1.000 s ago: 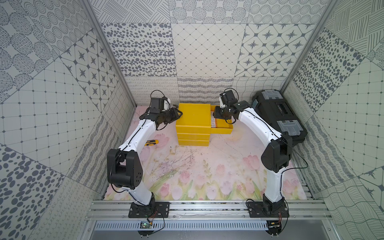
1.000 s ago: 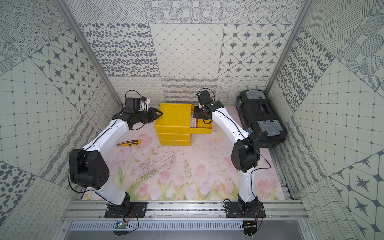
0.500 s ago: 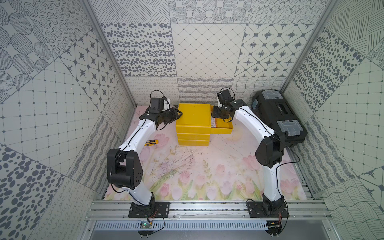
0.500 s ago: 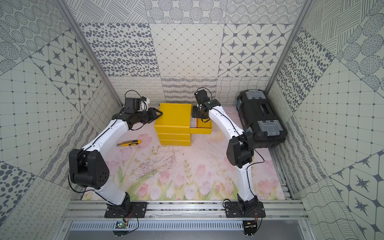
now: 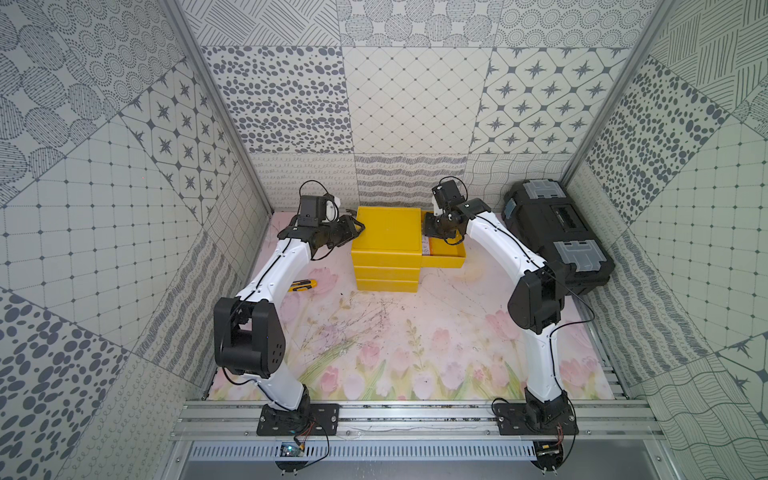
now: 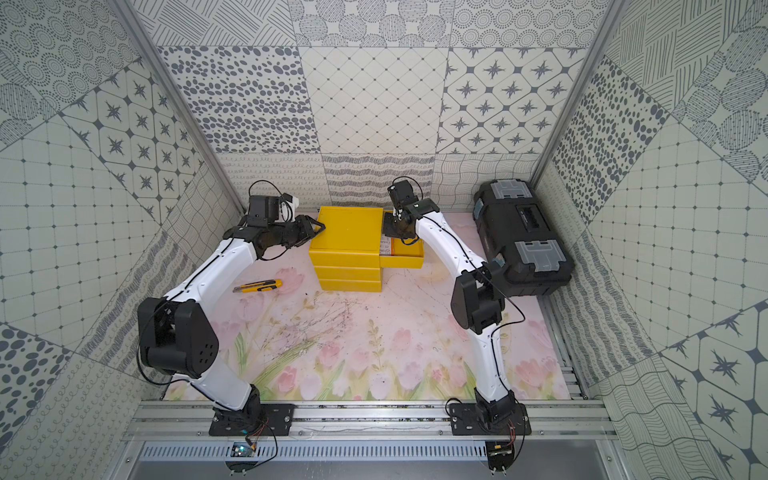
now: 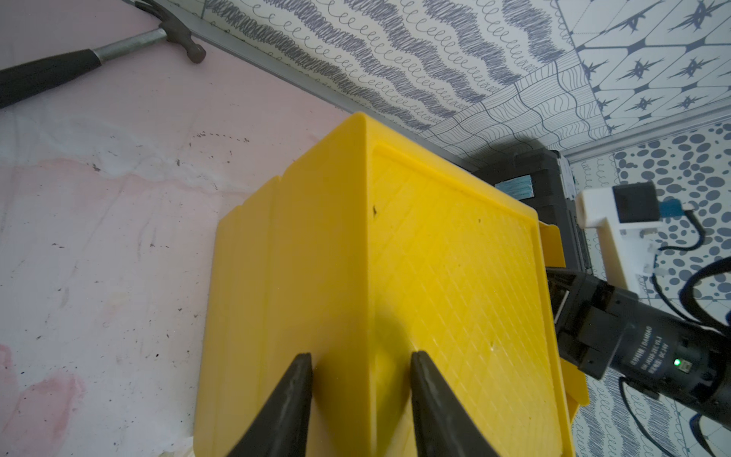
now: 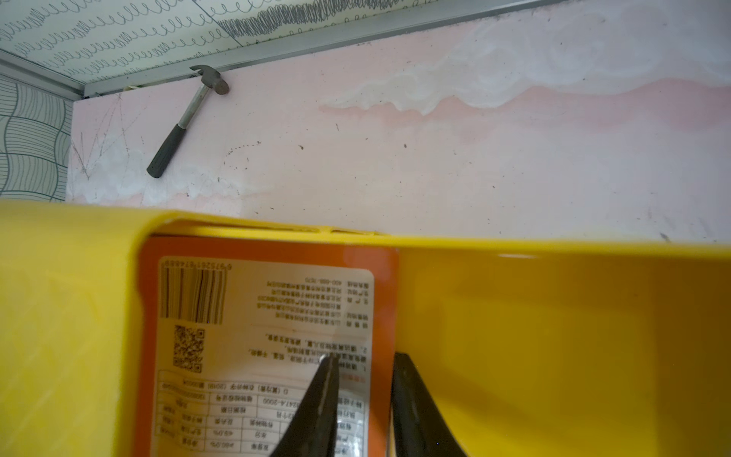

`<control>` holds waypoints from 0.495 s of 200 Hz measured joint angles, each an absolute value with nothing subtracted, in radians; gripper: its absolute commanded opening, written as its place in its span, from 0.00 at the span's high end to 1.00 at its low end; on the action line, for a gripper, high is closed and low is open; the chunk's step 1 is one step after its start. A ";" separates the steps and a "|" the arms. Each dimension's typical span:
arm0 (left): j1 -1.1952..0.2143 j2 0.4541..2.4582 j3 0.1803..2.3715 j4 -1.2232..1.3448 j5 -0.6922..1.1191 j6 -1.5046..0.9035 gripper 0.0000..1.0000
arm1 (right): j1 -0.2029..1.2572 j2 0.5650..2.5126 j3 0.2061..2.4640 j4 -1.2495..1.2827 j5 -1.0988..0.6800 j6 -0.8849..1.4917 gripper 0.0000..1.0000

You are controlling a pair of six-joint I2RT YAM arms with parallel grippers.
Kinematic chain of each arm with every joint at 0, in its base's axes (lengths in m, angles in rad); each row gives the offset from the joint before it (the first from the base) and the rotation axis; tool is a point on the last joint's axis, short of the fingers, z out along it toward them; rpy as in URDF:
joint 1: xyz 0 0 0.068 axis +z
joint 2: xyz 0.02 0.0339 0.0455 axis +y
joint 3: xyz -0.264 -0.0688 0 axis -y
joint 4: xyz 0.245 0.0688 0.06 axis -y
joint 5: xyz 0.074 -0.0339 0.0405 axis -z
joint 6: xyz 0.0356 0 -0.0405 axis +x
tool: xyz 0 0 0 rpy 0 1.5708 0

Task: Take the seed bags out of the drawer
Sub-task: Adjust the seed packet in the drawer.

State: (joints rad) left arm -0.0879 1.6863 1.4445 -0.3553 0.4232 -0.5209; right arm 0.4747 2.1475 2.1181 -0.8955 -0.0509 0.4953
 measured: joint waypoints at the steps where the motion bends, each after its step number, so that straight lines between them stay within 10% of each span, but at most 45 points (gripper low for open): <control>1: -0.088 1.686 1.444 -0.355 0.424 -0.521 0.58 | 0.474 2.148 2.118 -0.896 -0.051 0.498 0.83; 40: -0.084 1.687 1.444 -0.355 0.434 -0.521 0.58 | 0.466 2.140 2.096 -0.868 -0.062 0.519 1.00; 99: -0.083 1.687 1.444 -0.356 0.437 -0.521 0.58 | 0.458 2.053 2.046 -0.844 -0.059 0.519 1.00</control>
